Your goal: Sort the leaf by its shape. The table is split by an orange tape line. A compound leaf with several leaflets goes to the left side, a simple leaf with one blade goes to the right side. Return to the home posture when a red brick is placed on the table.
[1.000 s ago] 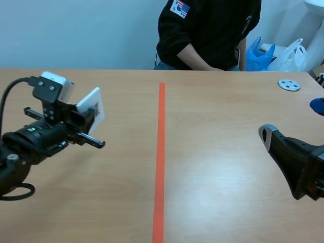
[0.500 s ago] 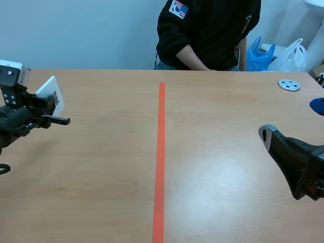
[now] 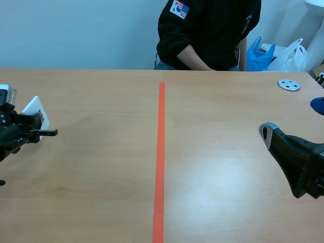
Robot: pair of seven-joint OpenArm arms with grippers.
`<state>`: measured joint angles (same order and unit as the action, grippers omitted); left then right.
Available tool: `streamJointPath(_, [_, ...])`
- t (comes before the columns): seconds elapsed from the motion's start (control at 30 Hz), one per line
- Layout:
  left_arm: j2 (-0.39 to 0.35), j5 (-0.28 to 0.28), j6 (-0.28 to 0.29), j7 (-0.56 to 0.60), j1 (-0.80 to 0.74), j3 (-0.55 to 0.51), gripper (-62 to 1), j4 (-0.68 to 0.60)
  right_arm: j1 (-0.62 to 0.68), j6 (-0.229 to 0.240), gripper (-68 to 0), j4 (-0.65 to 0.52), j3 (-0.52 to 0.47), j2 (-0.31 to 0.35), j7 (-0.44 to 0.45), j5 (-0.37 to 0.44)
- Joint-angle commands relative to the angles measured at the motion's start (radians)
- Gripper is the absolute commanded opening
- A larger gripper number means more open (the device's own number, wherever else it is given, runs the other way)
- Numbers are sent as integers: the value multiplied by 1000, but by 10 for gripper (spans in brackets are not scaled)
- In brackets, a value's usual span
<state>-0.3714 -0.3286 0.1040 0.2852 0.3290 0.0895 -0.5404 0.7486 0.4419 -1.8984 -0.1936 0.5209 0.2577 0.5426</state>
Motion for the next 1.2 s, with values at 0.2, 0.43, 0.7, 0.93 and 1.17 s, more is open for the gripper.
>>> streamJointPath(0.2, [-13,-13,-3,74,9,-2,-524,55,2,8,4,-21,-10,2,22,21])
streamJointPath(0.43, [-12,-13,3,74,3,-2,-448,57,2,27,4,-21,-10,2,21,35])
streamJointPath(0.7, [-14,-12,2,119,3,-2,-147,57,2,27,4,-21,-10,2,21,35])
streamJointPath(0.93, [-54,-84,19,71,-13,-2,-62,-34,2,27,4,-21,-10,2,21,34])
streamJointPath(1.17, [-152,-111,177,-92,-130,-15,14,-354,2,27,4,-21,-10,2,21,34])
